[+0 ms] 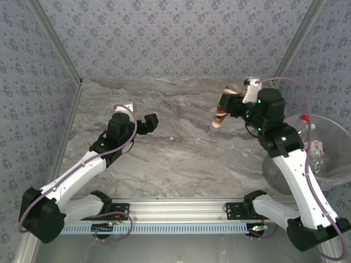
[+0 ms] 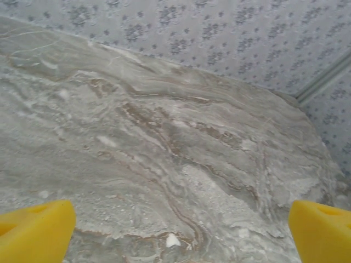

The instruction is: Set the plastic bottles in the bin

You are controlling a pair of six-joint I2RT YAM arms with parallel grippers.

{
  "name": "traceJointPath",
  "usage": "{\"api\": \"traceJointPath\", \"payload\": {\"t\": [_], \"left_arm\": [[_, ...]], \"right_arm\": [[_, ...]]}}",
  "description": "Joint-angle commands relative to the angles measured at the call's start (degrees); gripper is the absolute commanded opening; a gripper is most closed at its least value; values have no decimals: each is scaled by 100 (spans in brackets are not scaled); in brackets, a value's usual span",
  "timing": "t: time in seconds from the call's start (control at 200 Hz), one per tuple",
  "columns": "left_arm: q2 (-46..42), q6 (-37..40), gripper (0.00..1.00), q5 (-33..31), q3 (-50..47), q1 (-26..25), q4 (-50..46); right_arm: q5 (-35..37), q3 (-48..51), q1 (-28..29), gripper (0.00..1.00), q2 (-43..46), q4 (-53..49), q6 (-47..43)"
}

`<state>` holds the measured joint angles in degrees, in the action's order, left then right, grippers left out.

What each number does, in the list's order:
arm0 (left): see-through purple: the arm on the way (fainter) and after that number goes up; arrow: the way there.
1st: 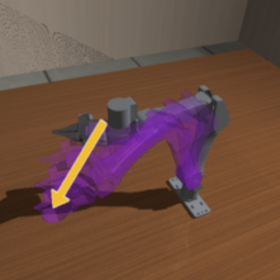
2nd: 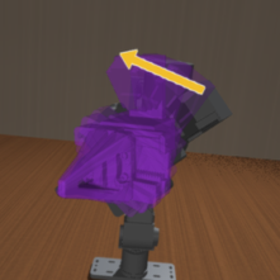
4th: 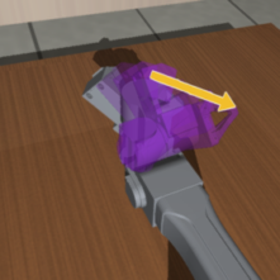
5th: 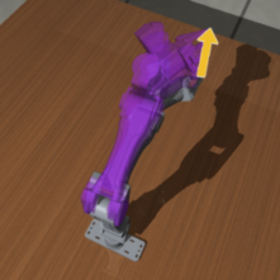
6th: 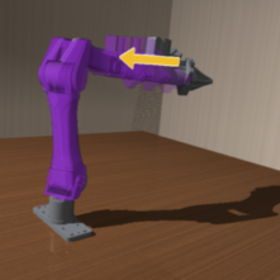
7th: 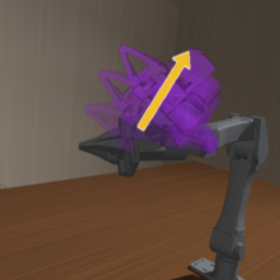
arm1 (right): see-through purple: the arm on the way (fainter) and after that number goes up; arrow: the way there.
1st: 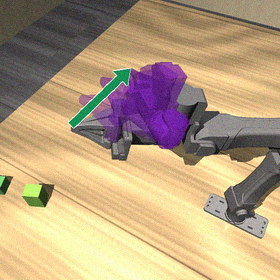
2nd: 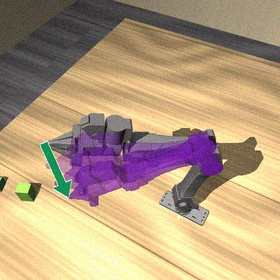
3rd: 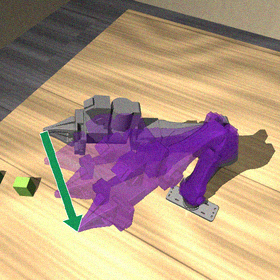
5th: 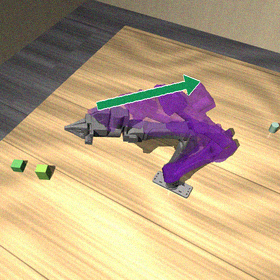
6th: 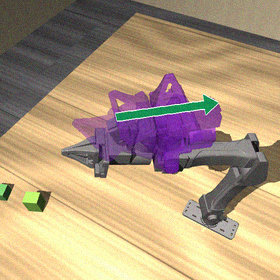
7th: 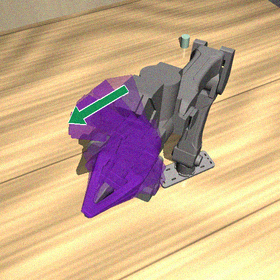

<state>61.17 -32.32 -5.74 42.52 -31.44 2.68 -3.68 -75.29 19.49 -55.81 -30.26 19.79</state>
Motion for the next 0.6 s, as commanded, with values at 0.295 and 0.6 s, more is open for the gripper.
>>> {"api": "traceJointPath", "payload": {"t": [0.295,0.6], "left_arm": [[51,-170,100,-167,26,144,-13],[369,-223,99,67,229,192,-13]], "right_arm": [[3196,-1282,-558,49,764,-2064,-1476],[5422,-945,-926,47,1067,-1484,-2288]]}}
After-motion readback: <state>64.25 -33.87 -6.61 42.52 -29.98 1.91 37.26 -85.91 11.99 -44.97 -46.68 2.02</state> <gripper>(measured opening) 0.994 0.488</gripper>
